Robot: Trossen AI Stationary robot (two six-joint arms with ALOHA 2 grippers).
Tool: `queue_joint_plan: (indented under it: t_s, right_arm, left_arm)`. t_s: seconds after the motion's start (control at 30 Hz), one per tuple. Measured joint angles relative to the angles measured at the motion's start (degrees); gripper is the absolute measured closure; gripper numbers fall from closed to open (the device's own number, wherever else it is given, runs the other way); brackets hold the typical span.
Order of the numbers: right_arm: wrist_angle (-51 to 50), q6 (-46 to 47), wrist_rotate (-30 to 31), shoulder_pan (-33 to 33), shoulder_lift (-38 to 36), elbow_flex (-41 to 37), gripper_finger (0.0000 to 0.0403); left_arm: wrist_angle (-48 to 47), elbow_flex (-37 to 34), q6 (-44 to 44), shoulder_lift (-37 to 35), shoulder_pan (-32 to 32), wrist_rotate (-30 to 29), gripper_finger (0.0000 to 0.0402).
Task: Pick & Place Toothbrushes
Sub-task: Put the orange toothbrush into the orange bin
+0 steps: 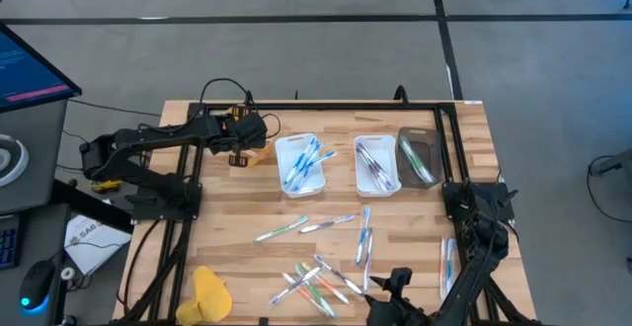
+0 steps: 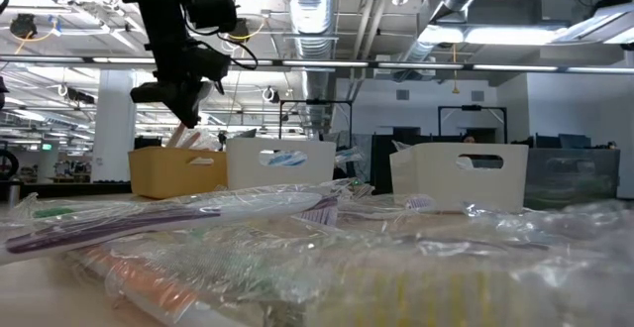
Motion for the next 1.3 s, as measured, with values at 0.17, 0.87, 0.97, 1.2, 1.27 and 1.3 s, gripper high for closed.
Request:
queue_joint_plan:
  t_s: [0.17,0.87,0.97,1.2,1.27,1.3]
  right_arm:
    - [0.0,0.0,1.3,0.3,0.0,0.0,0.0168]
    - [0.0,0.1,1.3,0.3,0.0,0.0,0.0168]
    - [0.0,0.0,1.3,0.2,0.0,0.0,0.0168]
    - [0.0,-0.9,1.4,-0.3,0.0,0.0,0.0168]
    - [0.0,-0.9,1.4,-0.7,0.0,0.0,0.0168]
    - [0.0,-0.9,1.4,-0.8,0.0,0.0,0.0168]
  left_arm:
    - [0.0,0.0,0.1,0.0,0.7,3.9,0.0368]
    - [0.3,-6.1,7.4,-0.1,4.7,6.4,0.0360]
    - [0.4,-7.1,7.7,-0.1,4.7,7.0,0.0357]
    - [0.7,-7.5,7.9,-0.1,5.3,8.7,0.0355]
    - [0.7,-7.5,7.9,-0.1,5.3,8.7,0.0354]
    - [0.8,-7.5,7.9,-0.1,5.3,8.7,0.0354]
